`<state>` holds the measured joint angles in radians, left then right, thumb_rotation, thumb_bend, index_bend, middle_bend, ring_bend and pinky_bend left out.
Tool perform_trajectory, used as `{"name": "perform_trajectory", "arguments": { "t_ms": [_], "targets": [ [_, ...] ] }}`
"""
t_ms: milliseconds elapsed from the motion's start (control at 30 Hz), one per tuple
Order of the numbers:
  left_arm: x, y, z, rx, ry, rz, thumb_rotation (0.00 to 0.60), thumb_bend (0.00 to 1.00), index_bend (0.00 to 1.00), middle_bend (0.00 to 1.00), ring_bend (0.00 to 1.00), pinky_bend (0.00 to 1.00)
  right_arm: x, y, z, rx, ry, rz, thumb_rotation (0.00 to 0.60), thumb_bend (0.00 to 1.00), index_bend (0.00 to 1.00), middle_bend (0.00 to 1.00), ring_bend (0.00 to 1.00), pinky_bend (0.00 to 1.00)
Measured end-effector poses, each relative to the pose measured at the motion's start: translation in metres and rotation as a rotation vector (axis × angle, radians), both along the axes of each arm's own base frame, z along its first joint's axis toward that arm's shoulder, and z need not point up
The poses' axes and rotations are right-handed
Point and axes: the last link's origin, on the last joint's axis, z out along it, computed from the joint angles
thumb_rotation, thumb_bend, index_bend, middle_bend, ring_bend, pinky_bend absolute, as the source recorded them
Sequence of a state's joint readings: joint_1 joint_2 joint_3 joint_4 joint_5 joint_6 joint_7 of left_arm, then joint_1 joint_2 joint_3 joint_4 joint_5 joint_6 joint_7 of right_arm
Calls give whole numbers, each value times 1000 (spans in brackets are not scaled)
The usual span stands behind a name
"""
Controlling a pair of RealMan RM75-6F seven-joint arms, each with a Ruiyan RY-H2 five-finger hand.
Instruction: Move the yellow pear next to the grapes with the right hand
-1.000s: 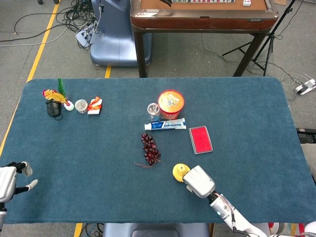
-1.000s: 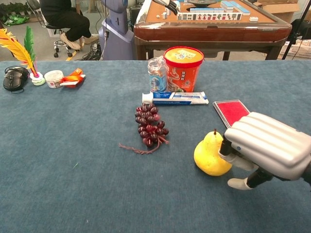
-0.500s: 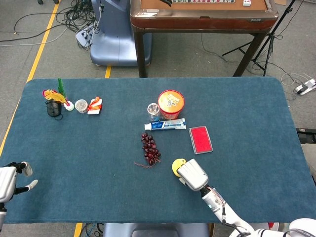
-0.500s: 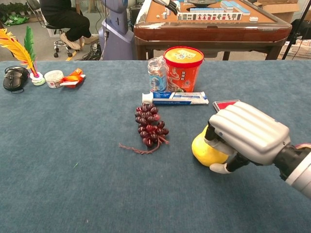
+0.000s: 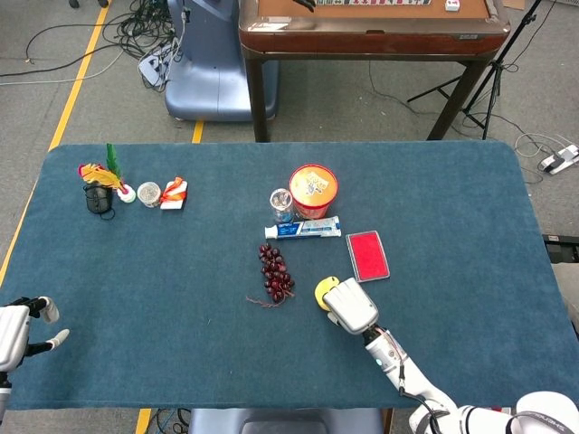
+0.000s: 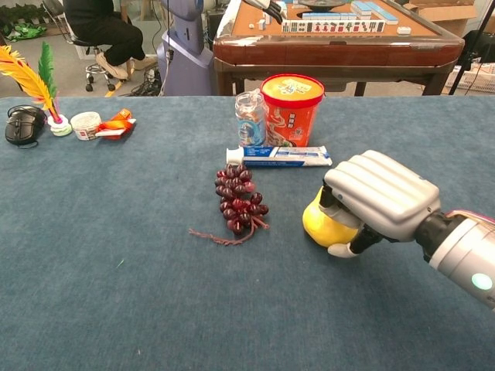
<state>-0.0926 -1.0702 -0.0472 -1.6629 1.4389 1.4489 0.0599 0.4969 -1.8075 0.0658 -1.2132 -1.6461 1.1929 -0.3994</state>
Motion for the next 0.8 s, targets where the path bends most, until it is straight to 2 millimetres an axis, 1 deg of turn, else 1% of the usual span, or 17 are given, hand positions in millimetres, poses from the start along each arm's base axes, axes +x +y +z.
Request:
{"name": "perform_trajectory", "arguments": {
  "t_ms": [267,500,800],
  "targets": [
    [0,0,1,2,-4,2,600,116,620,581,508,608,11,-13,-8,5,15,20,600,0,1000,1000,1000,1000],
    [-2,0,2,3,-10,7,600,116,620,581,508,608,24,-24,-12,-3,7,31,600,0,1000,1000,1000,1000],
    [-1,-1,3,5,-12,4,600,115,620,581,508,608,29,-36,-12,-24,23,31,600,0,1000,1000,1000,1000]
  ]
}}
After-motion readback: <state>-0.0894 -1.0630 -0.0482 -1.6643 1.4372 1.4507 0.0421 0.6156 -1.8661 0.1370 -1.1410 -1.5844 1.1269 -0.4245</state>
